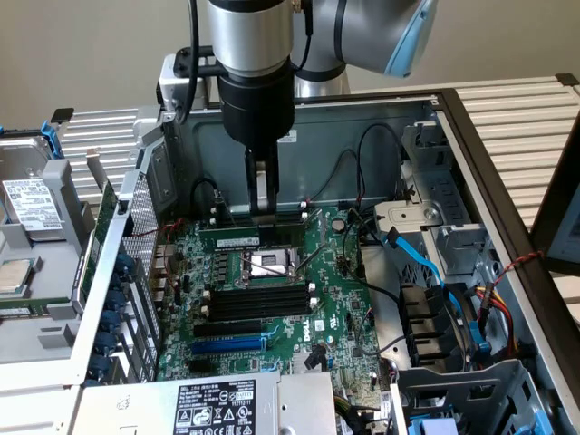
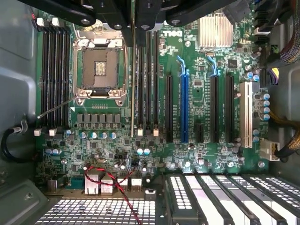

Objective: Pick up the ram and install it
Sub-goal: 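Insert the ram into the slot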

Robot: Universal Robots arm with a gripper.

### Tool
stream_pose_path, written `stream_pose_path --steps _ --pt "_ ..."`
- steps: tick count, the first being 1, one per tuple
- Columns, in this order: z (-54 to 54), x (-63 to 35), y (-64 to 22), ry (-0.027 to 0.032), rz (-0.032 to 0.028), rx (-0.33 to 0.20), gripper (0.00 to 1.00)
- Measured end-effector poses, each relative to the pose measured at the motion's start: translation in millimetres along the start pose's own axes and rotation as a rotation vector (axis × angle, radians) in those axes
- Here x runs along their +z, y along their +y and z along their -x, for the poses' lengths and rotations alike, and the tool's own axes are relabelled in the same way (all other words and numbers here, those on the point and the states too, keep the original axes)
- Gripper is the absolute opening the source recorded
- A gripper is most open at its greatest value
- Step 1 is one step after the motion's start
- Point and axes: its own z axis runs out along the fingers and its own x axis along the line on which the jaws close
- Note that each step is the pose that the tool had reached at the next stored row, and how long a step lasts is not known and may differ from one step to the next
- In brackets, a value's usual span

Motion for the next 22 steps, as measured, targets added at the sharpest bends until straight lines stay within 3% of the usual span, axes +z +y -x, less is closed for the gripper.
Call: stream_pose_path --steps 3,6,14,22 --pt "-0.4 4.8 0.0 0.0019 -0.0004 0.000 0.14" --pt "-0.6 7.9 0.1 0.0095 -0.0011 0.000 0.14" --pt "-6.7 17.5 0.0 0.0098 -0.0029 0.000 0.14" --pt "-9.9 23.8 0.0 0.0168 -0.0058 0.000 0.14"
